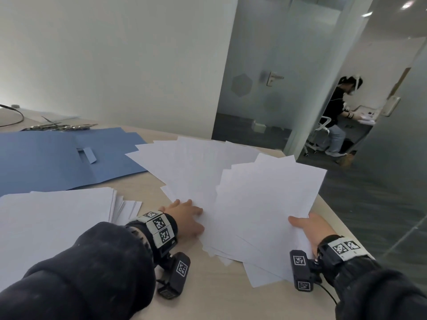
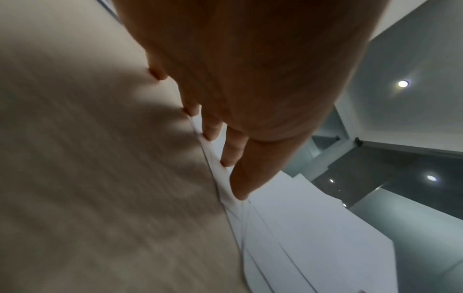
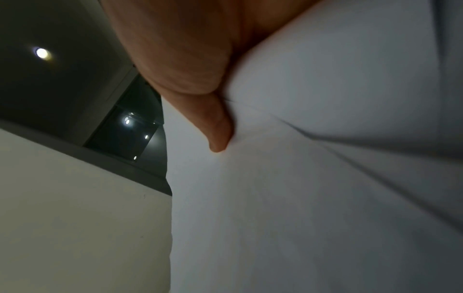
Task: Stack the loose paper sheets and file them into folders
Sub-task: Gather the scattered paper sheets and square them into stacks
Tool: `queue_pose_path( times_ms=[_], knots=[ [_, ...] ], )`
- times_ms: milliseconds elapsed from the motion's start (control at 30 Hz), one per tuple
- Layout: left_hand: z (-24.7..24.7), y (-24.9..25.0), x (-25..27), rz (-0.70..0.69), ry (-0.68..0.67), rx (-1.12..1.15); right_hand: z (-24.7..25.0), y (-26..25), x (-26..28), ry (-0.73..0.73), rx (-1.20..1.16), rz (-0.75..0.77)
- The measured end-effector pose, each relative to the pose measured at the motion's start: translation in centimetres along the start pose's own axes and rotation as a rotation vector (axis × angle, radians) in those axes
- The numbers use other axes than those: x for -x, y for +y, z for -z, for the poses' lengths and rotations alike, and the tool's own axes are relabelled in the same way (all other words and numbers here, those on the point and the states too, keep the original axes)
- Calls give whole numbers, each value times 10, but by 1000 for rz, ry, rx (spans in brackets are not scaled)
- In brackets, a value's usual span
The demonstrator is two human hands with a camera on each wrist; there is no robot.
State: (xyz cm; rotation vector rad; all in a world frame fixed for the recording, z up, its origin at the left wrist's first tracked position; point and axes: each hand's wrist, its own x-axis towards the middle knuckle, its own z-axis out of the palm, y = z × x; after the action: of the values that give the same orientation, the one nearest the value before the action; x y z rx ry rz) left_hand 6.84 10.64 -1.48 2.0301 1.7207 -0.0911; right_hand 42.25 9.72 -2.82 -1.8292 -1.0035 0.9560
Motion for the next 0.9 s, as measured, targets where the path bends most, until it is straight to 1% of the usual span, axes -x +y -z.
queue_pose_path(
  times_ms=[100, 200, 267, 367, 433, 500, 600, 733, 800, 900],
  knots=[
    [-6, 5, 4, -53, -27, 13, -4, -6, 3, -34, 122, 65],
    [-11, 6, 9, -105, -10, 86, -13, -12, 5, -54, 289, 100],
    [-14, 4, 11, -100, 27, 201, -21, -15, 5, -75, 368, 95],
    [-19, -2, 9, -77, 86, 454, -31, -20, 11, -134, 454, 119],
    [-21, -3, 5, -39, 125, 532, -36, -24, 14, -169, 493, 139],
    [-23, 1, 3, -5, 153, 467, -39, -30, 18, -198, 516, 147],
    [-26, 8, 3, -14, 160, 305, -44, -40, 22, -219, 480, 125],
    [-28, 6, 3, -29, 122, 295, -58, -56, 23, -248, 313, 13],
    [-29, 4, 3, -39, 123, 301, -67, -60, 20, -228, 339, -9],
    [-30, 2, 3, -51, 121, 282, -79, -61, 18, -179, 433, 9]
  ],
)
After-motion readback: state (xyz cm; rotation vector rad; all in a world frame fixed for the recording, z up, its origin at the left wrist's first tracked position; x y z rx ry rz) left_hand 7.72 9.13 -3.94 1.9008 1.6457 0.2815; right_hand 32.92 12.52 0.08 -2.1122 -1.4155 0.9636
